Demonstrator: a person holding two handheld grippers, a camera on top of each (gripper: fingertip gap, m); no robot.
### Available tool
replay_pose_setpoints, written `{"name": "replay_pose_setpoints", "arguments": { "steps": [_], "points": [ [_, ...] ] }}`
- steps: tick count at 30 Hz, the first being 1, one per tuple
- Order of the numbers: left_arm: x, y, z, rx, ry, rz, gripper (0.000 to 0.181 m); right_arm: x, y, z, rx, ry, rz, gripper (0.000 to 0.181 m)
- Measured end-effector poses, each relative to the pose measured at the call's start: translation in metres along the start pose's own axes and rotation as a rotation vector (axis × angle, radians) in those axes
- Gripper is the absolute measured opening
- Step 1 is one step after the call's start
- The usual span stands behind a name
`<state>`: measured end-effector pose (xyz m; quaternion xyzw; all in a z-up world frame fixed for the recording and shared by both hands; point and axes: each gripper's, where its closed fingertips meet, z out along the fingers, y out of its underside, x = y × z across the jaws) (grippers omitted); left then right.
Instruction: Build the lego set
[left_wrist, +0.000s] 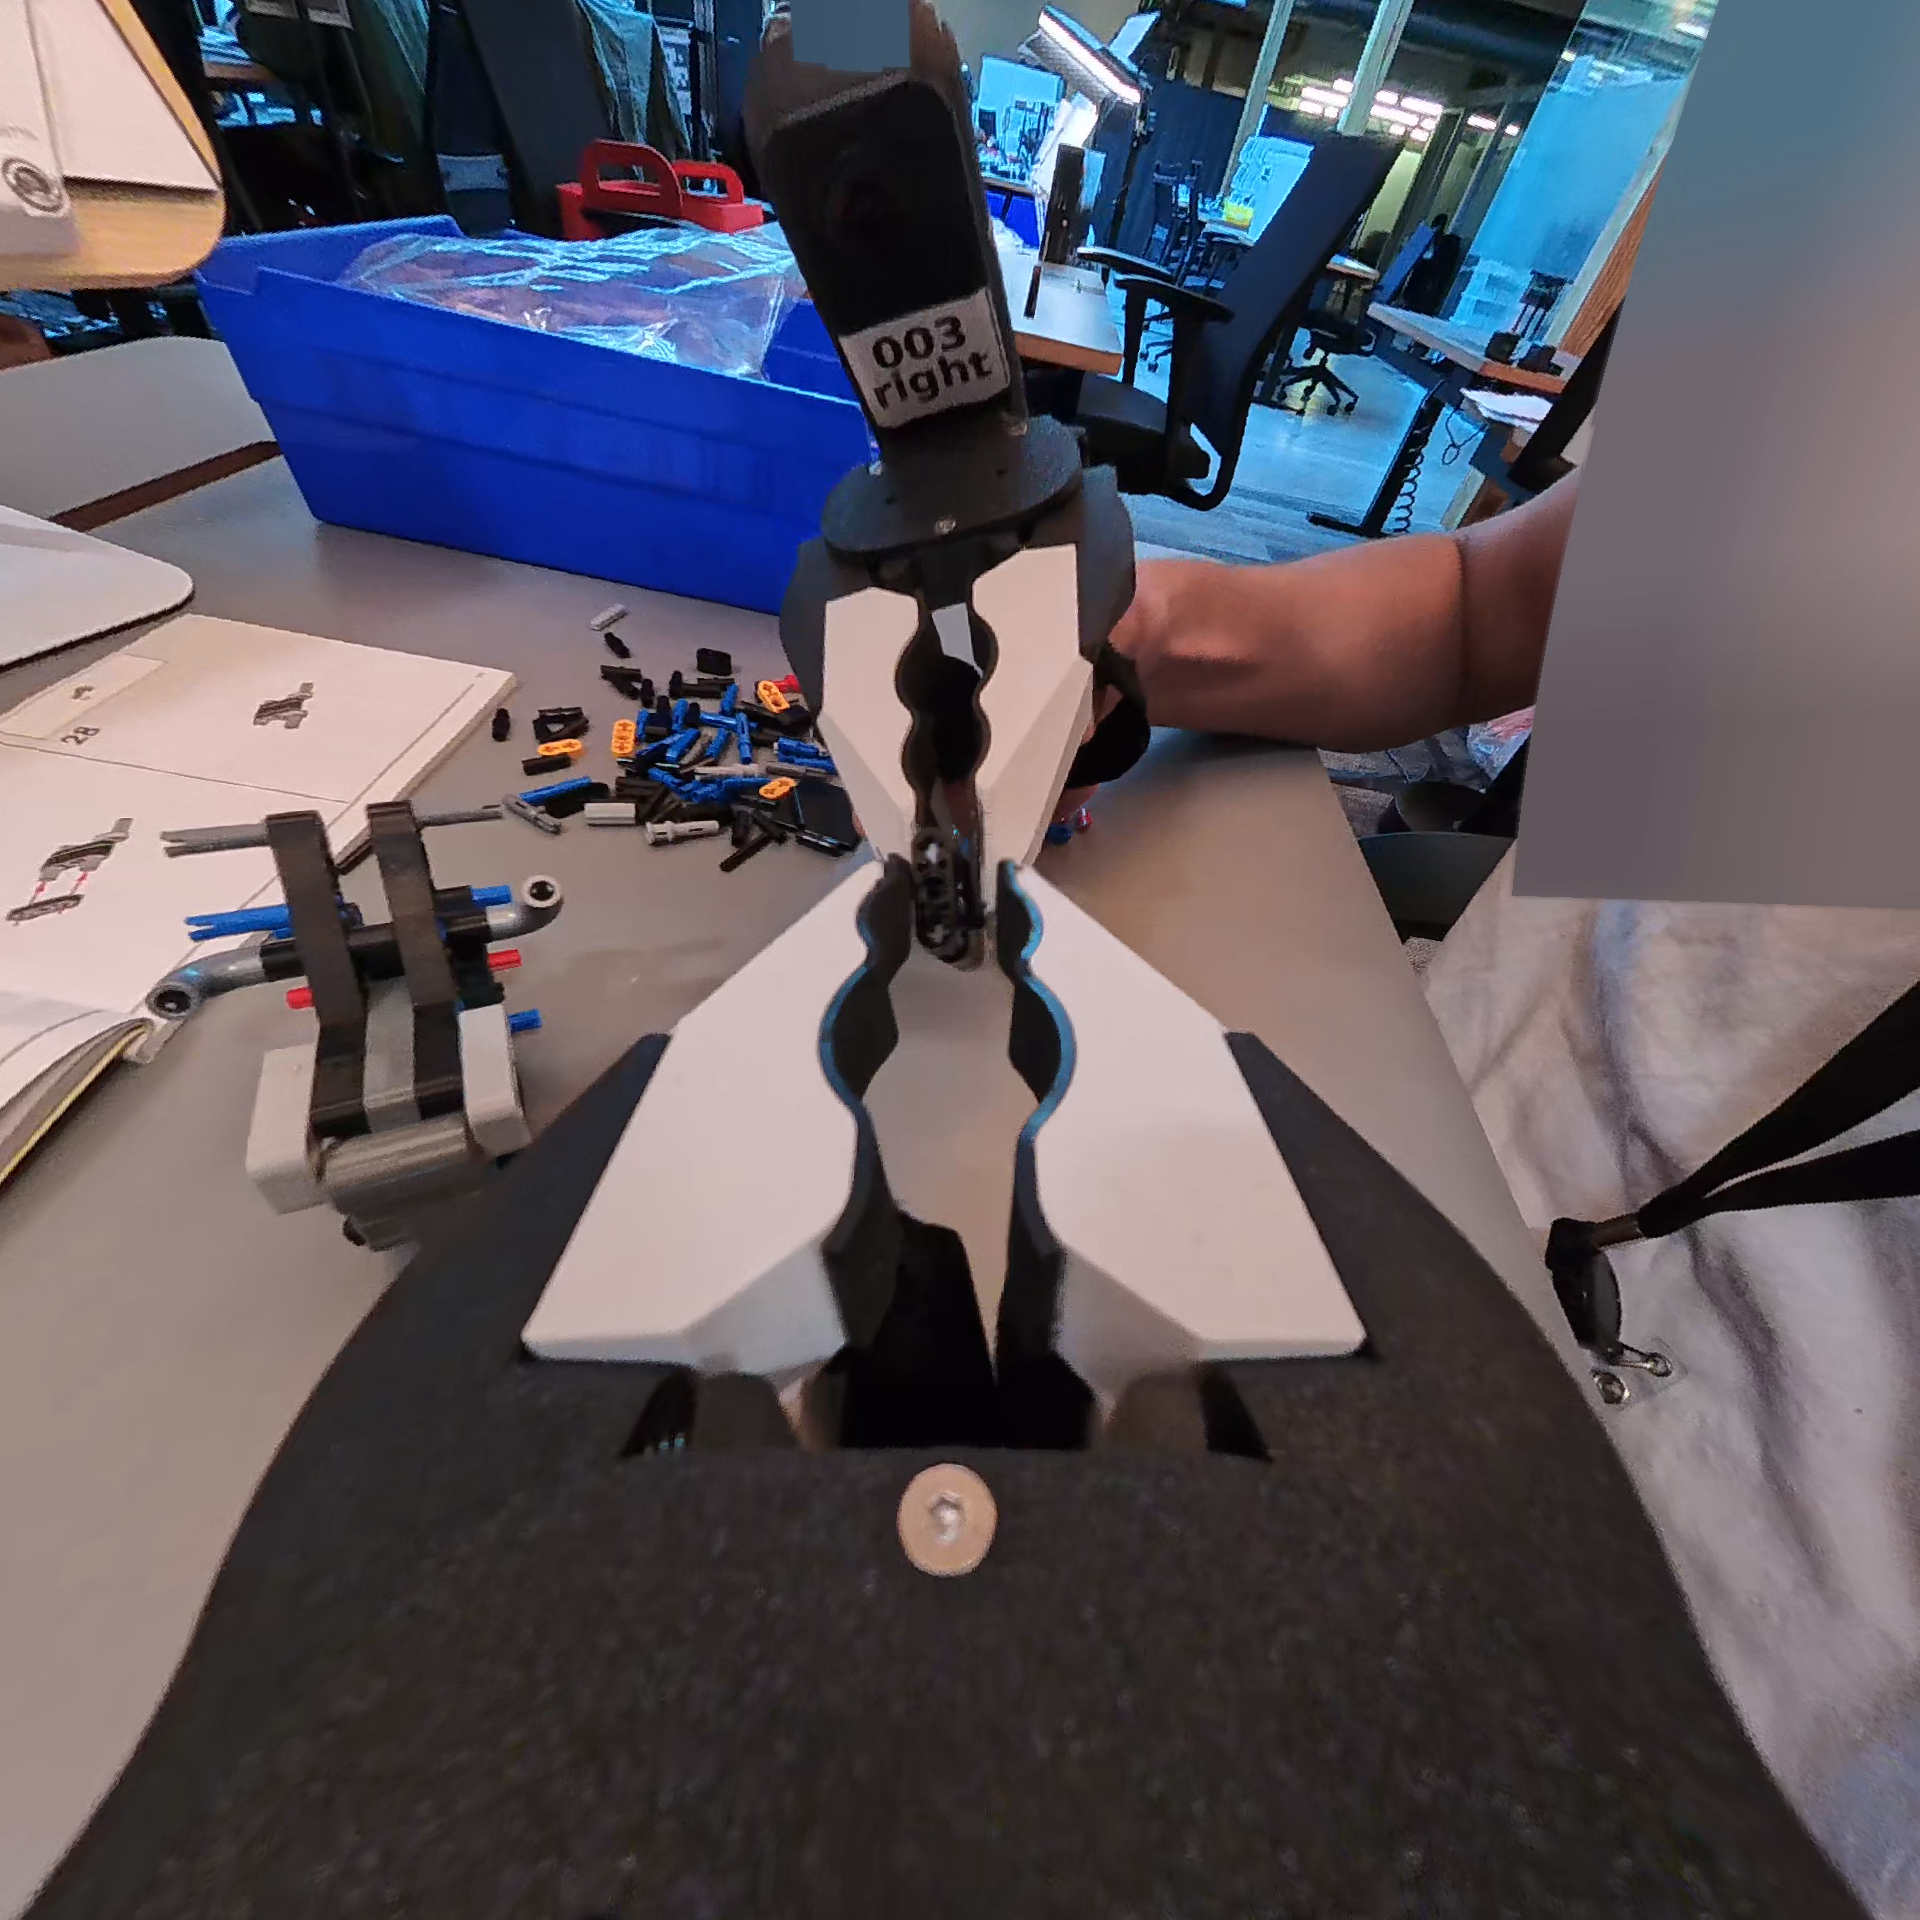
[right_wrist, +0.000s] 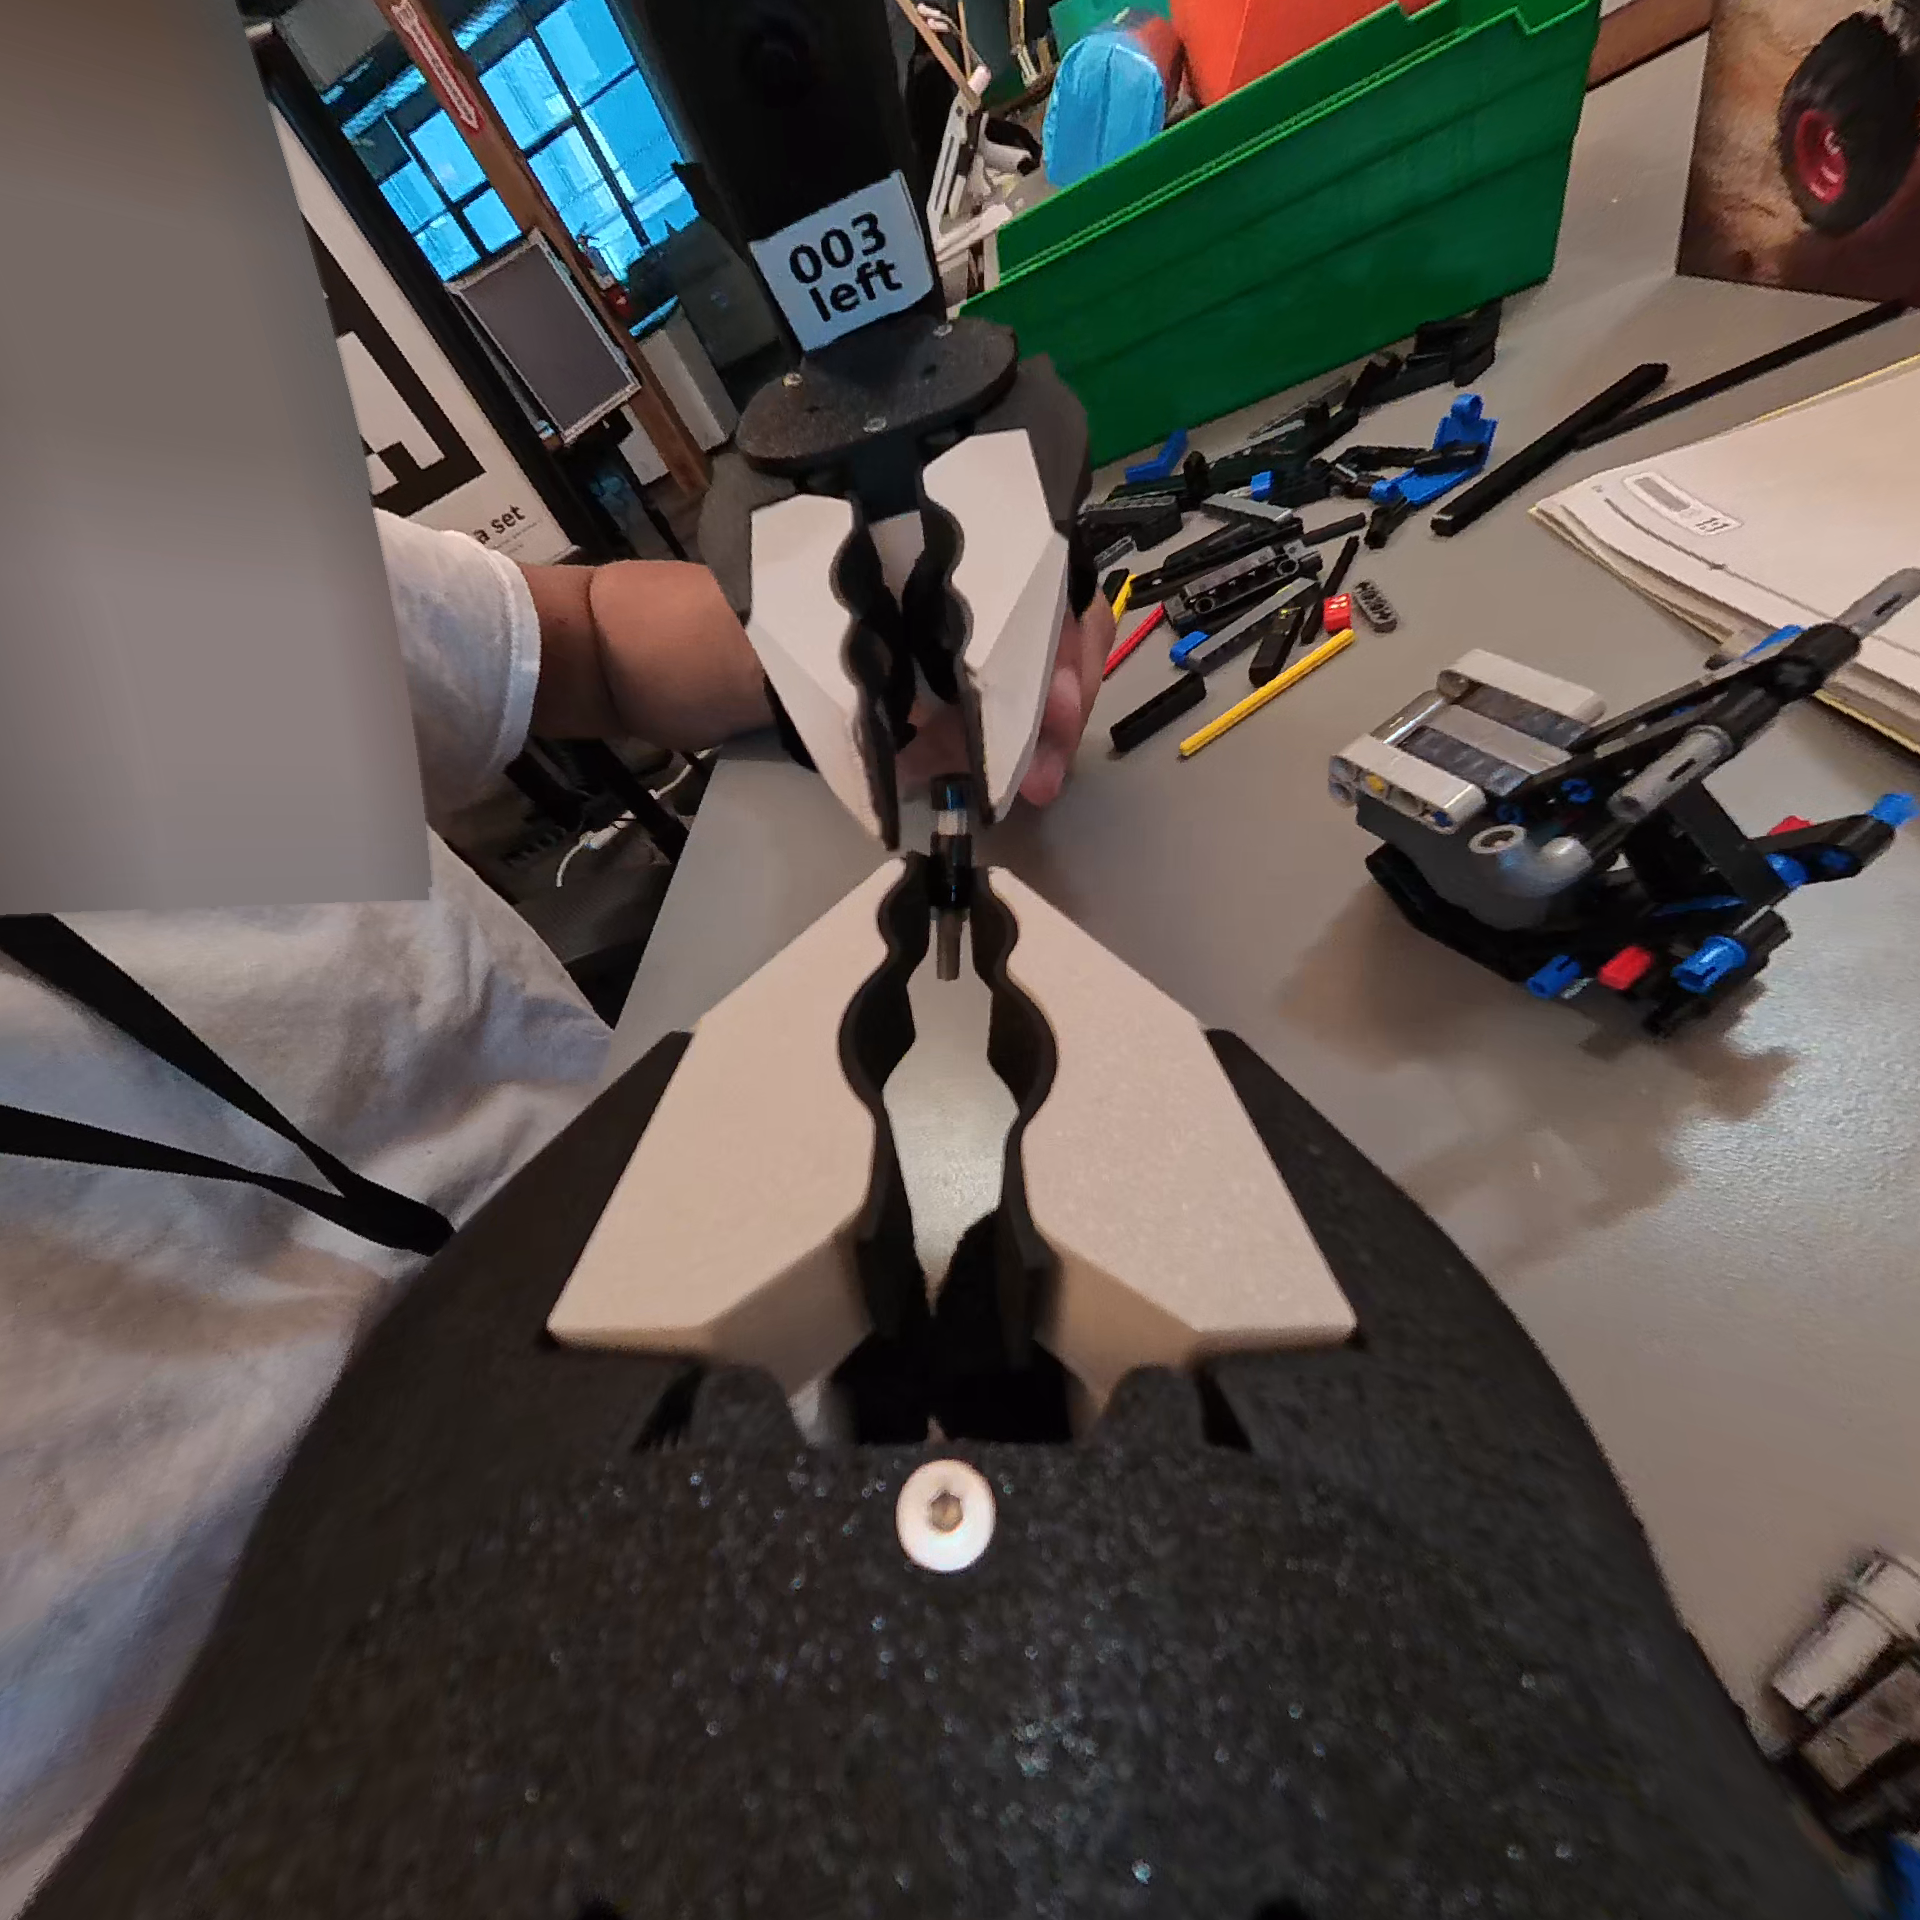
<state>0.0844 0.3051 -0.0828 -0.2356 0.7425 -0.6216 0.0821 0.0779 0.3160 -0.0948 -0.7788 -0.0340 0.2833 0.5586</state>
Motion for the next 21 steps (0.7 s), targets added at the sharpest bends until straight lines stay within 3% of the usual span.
{"name": "replay_pose_setpoints", "arguments": {
  "steps": [21],
  "points": [
    [0.0, -0.014, 0.0, 0.112, 0.005, -0.061, 0.013, -0.007, -0.029, -0.009, 0.214, -0.06, -0.002, 0.006]
  ]
}}
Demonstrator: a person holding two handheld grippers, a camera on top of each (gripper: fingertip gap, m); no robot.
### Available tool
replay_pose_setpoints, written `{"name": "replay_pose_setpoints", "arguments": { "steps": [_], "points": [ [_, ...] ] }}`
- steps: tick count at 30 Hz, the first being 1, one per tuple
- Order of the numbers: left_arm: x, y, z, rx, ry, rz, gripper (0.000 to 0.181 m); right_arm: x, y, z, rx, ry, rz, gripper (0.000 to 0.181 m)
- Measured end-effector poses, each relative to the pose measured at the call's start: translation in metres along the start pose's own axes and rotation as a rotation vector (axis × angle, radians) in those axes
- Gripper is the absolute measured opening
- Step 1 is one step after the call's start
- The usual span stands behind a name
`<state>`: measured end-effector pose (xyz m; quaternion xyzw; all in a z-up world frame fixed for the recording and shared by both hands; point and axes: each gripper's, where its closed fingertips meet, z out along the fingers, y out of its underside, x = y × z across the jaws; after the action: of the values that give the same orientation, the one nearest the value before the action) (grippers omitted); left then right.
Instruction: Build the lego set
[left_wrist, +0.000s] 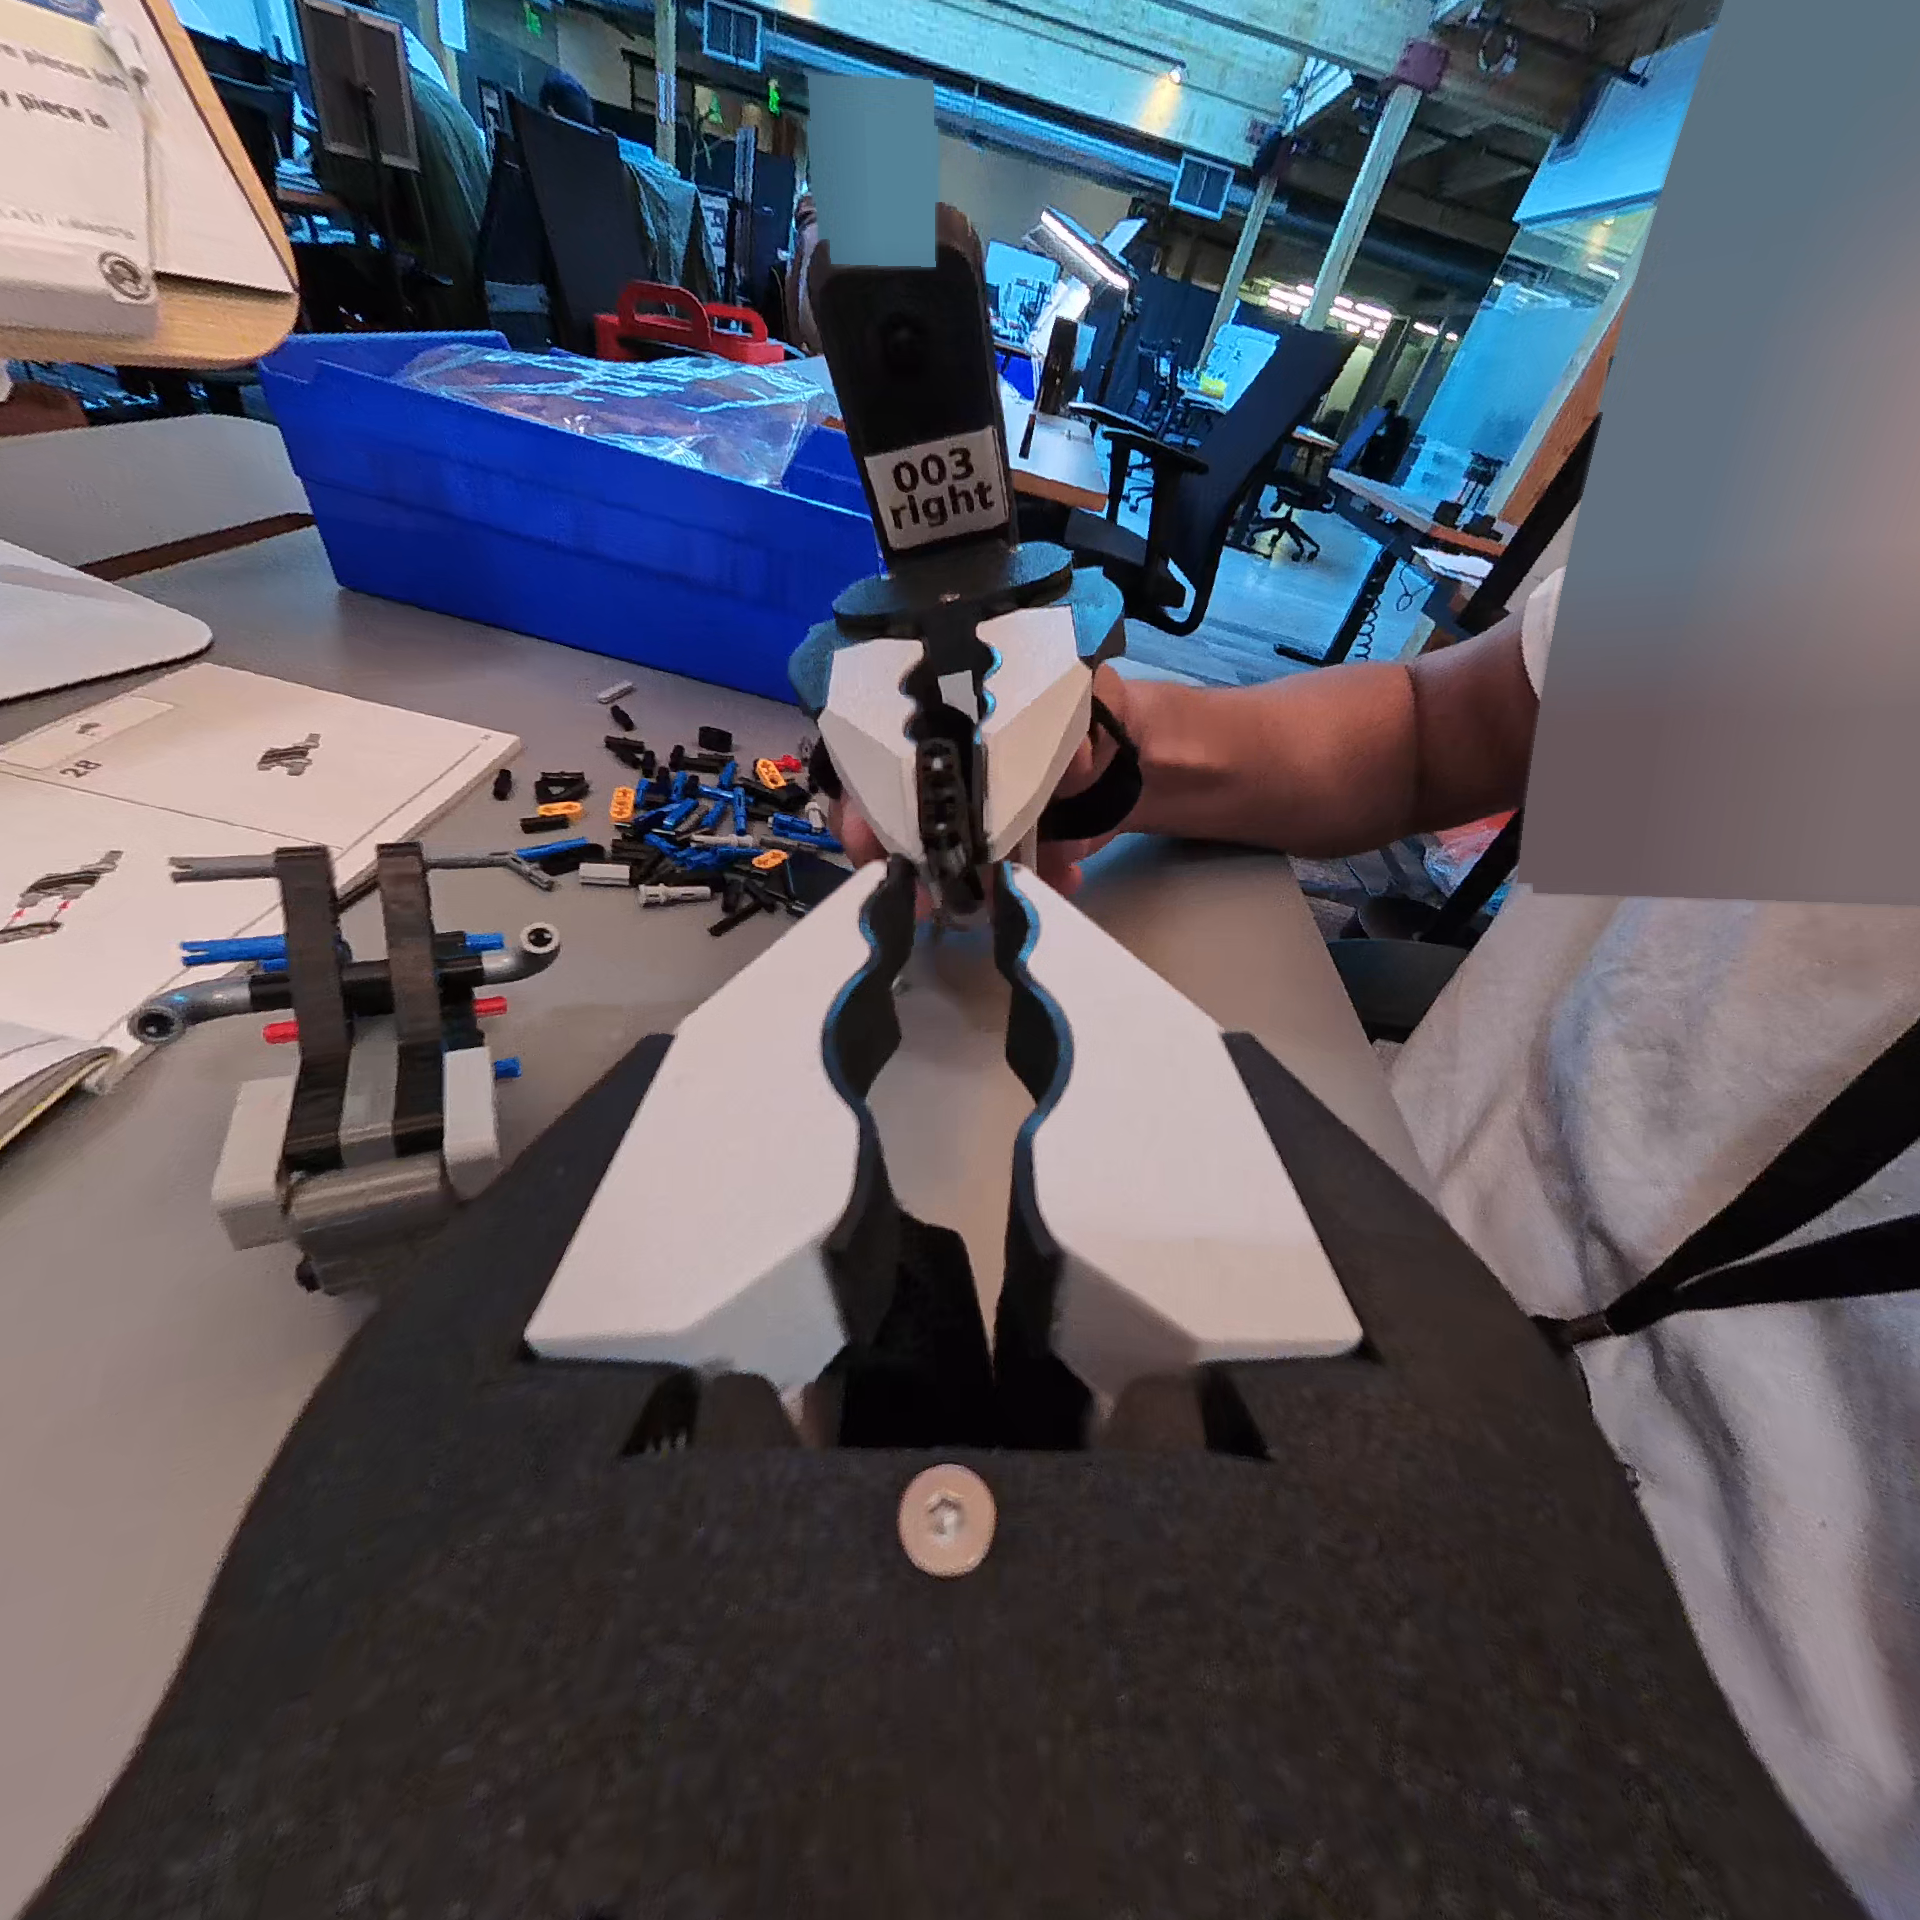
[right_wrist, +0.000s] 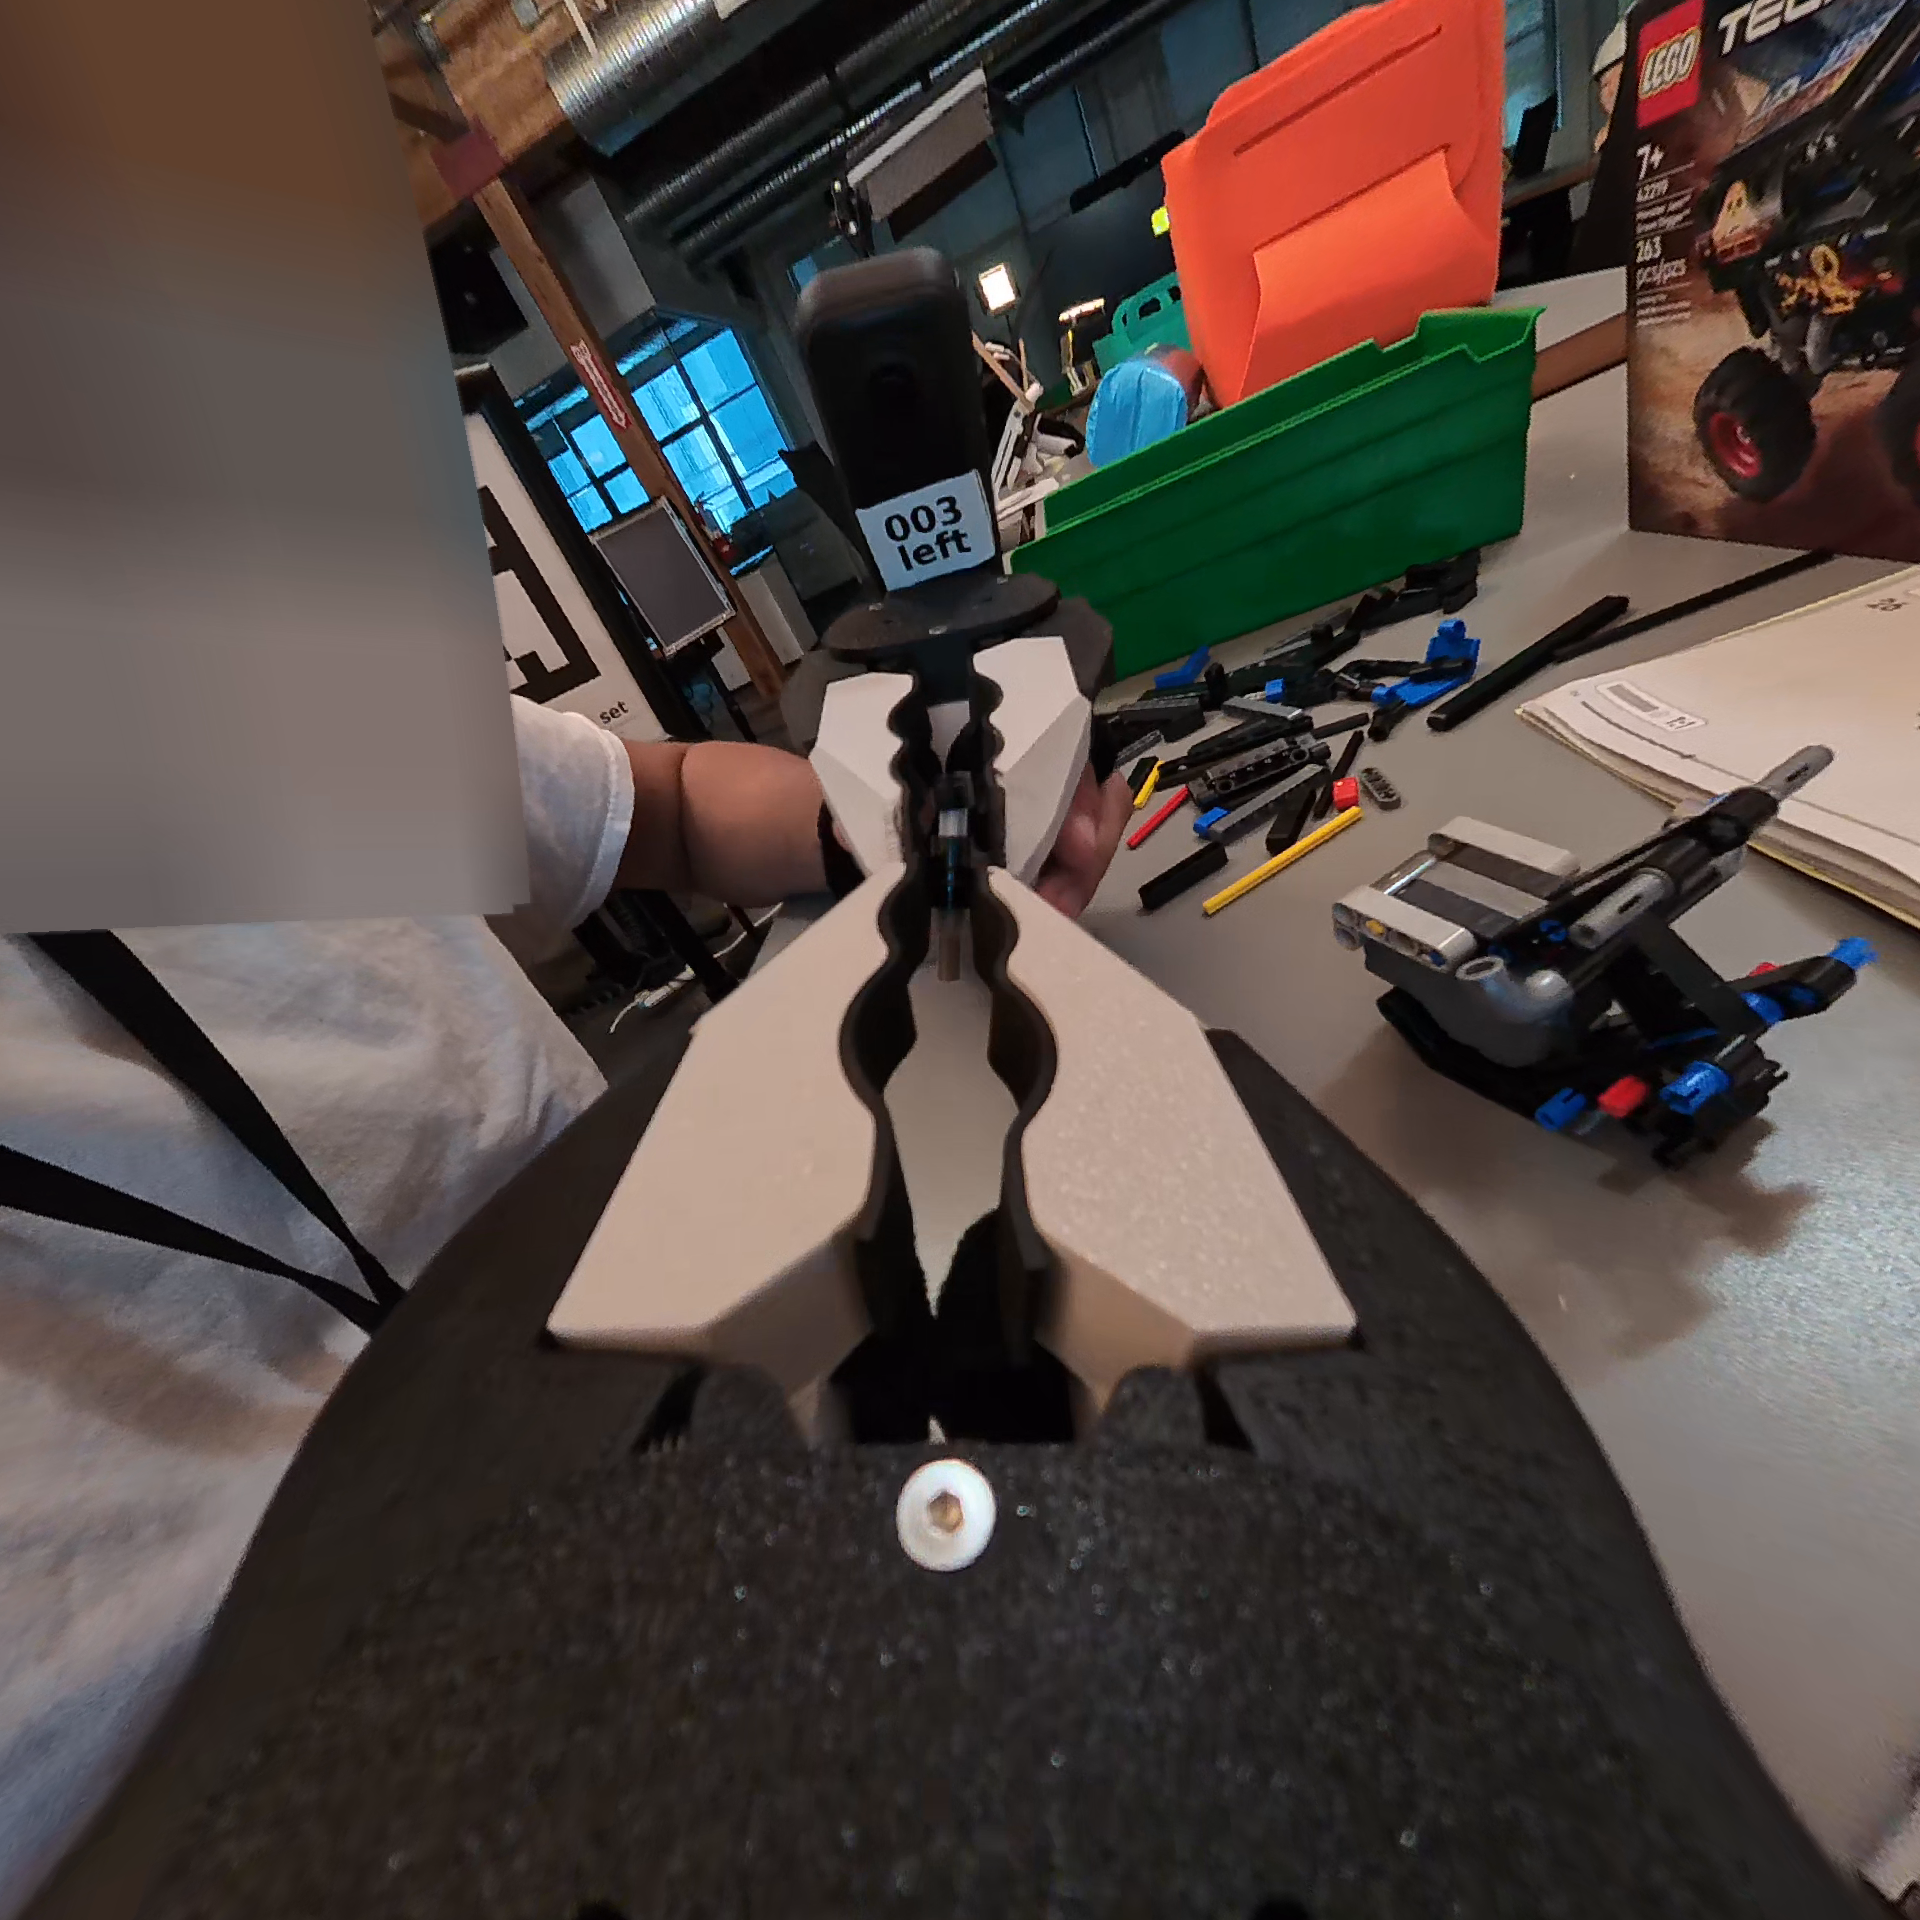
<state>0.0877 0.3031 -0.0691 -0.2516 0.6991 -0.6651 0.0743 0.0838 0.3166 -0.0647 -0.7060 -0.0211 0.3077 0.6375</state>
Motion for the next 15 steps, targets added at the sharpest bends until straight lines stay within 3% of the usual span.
{"name": "replay_pose_setpoints", "arguments": {
  "steps": [15],
  "points": [
    [-0.0018, 0.0003, -0.0047, 0.004, 0.022, -0.03, 0.006, 0.0018, 0.0008, 0.0008, -0.022, 0.049, -0.086, 0.009]
  ]
}}
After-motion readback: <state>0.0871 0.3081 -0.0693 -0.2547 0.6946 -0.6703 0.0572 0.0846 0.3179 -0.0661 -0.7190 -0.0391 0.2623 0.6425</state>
